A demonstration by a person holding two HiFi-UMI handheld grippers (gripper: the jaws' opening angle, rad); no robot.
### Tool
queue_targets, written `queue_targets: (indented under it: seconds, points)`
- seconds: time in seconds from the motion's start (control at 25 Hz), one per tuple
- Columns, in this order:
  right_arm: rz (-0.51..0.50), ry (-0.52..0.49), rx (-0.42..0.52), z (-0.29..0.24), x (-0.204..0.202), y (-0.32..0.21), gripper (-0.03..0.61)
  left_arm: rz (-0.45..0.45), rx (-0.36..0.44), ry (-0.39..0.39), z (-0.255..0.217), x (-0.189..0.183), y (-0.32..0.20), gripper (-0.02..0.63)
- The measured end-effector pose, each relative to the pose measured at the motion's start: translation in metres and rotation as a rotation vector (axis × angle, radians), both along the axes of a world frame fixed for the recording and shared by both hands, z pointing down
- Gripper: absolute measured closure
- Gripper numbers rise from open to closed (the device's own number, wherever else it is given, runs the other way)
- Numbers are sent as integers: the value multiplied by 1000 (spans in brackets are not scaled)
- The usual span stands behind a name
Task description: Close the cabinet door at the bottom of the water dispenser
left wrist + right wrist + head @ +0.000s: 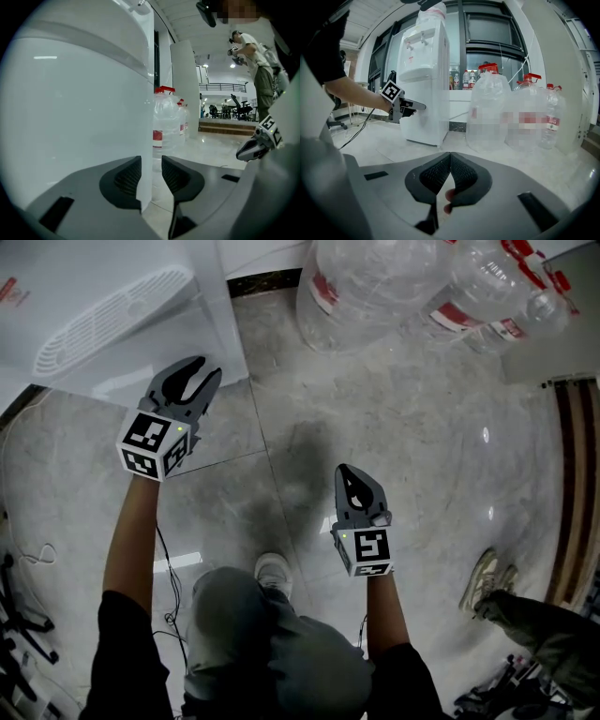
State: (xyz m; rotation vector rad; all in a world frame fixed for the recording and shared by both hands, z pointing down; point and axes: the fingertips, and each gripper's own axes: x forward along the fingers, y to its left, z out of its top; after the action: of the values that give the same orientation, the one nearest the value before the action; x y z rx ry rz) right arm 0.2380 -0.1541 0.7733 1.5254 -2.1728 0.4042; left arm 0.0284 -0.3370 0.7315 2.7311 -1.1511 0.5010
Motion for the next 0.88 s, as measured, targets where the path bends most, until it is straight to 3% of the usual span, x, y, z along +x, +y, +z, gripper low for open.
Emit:
queue_targets:
  seconds: [0.28, 0.44, 0.88]
  points:
    - [-35, -54, 37, -20, -30, -11, 566, -85, 60, 66, -35, -27, 30, 491]
    - [-96, -53, 57, -33, -63, -14, 566, -129, 97, 61, -52, -50, 56, 530]
    - [-236, -126, 86, -47, -162, 4, 566, -338, 109, 93, -67, -151, 145, 594]
